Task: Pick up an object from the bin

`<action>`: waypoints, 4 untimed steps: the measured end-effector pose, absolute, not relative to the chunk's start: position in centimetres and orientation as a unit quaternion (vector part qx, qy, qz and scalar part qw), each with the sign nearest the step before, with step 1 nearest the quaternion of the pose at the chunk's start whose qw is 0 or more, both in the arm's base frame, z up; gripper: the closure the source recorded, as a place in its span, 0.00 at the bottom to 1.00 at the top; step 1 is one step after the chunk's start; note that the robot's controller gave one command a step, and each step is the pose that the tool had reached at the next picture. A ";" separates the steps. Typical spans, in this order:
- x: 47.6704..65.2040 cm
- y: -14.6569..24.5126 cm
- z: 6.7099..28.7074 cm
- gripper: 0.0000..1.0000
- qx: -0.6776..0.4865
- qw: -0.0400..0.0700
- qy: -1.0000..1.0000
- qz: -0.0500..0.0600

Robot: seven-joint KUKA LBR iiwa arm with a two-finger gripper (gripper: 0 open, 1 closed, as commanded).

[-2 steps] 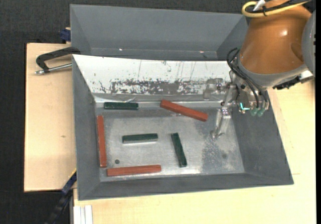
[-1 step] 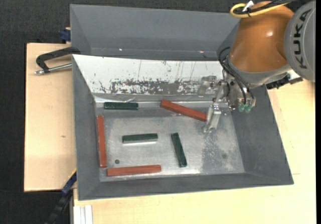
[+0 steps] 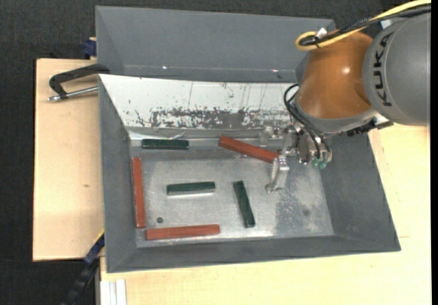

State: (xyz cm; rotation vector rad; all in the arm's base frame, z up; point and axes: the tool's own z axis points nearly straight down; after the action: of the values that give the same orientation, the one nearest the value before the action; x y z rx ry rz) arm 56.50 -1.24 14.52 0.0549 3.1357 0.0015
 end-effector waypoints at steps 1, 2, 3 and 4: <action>57.7 -0.7 11.7 0.00 0.050 0.001 0.999 0.001; 58.3 -3.8 9.8 0.00 0.045 0.002 0.999 0.002; 59.7 -1.4 7.2 1.00 0.083 0.003 0.997 0.001; 59.7 -1.5 7.2 1.00 0.082 0.003 0.997 0.001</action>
Offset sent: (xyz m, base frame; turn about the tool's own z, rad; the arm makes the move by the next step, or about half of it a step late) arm 0.0192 -0.0603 -0.0633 0.0003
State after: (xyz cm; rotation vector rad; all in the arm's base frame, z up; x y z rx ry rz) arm 59.70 -1.47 7.18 0.2585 3.1252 0.0032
